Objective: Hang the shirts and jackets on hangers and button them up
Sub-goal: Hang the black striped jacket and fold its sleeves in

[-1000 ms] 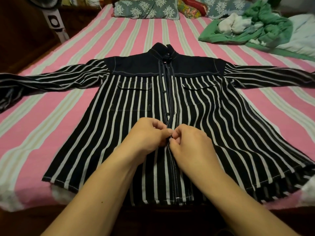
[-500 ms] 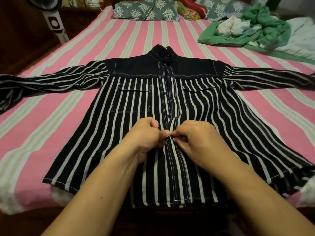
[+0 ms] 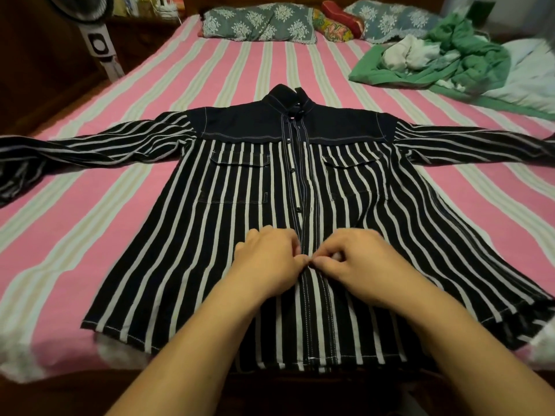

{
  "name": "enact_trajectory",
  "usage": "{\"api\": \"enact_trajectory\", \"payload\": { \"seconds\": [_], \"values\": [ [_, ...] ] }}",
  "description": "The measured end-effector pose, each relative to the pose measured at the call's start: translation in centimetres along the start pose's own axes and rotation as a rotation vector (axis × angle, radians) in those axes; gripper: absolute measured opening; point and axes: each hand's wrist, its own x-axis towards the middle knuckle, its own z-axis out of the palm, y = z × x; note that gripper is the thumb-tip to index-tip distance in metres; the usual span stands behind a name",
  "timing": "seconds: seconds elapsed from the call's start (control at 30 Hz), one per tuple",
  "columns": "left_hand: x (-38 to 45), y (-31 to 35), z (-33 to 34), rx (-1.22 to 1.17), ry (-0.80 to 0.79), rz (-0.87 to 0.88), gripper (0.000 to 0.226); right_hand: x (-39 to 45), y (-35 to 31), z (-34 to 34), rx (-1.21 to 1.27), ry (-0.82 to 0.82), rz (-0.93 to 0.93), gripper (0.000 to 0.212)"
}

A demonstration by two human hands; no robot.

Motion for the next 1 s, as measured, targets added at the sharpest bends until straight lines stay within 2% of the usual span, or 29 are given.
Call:
{"api": "enact_trajectory", "payload": {
  "seconds": [0.1,0.13,0.17,0.23,0.3,0.37,0.43,0.5,0.63,0.87,1.0],
  "values": [
    [-1.1,-0.6,-2.4,-0.223,-0.228,0.002,0.019,0.3,0.1,-3.3,0.270,0.291,0.172,0.012],
    [-1.3,-0.7,-3.6,-0.313,-0.283,-0.012,0.019,1.2,-0.3,-4.3,0.351,0.334,0.200,0.012],
    [-1.1,-0.8,-4.7,-0.378,-0.274,-0.027,0.017,2.5,-0.8,-5.0,0.392,0.309,0.219,0.012],
    [1.2,-0.8,-6.0,-0.419,-0.082,-0.063,0.016,6.2,-1.8,-4.6,0.294,0.146,0.231,0.011],
    [4.7,0.0,-6.8,-0.384,0.180,-0.084,0.021,9.7,-2.7,-2.8,0.074,-0.042,0.263,0.024],
    [8.1,0.9,-6.1,-0.356,0.270,-0.036,0.026,12.1,-2.6,-1.5,-0.162,-0.178,0.252,0.035],
    [10.9,1.0,-4.5,-0.287,0.163,-0.001,0.025,13.1,-1.8,-2.0,-0.227,-0.276,0.225,0.033],
    [11.9,0.3,-3.1,-0.234,0.059,0.014,0.025,13.1,-0.6,-2.8,-0.184,-0.337,0.239,0.033],
    [11.4,-1.0,-3.9,-0.249,-0.058,0.087,0.019,12.9,0.3,-2.1,-0.162,-0.363,0.250,0.053],
    [11.4,-0.9,-3.7,-0.188,-0.092,0.081,0.016,13.6,-0.1,-1.8,-0.200,-0.336,0.228,0.035],
    [11.5,-0.8,-3.4,-0.135,-0.093,0.125,0.018,13.8,-0.4,-1.0,-0.213,-0.302,0.228,0.038]
  ]
}}
